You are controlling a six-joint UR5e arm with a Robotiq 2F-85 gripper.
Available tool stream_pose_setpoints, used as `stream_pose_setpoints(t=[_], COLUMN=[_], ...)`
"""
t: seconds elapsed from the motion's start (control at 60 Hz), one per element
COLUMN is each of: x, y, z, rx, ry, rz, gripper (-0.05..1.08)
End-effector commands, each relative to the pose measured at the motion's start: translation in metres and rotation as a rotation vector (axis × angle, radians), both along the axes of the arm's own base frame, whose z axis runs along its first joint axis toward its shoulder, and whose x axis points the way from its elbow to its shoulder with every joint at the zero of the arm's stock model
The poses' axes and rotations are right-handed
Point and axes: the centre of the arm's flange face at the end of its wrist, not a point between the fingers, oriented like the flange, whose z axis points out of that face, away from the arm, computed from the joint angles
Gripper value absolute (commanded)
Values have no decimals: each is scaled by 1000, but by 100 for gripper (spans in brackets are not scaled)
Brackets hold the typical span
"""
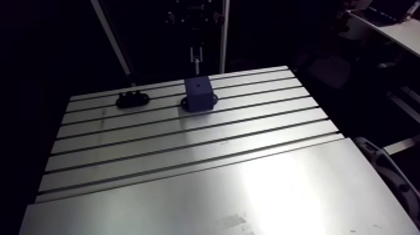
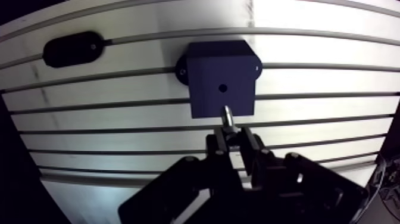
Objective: Pick up the M10 bolt and insert it into the hole until fully seated.
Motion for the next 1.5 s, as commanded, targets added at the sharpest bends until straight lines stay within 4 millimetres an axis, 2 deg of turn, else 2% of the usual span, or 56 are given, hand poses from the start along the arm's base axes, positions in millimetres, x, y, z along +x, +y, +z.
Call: stream_pose_setpoints(t=[0.017, 1.5], x=[1, 0], y=[1, 0], z=[-4, -24], rx=[0, -5], ry=[-7, -13], rz=[-3, 0], gripper=[108, 108])
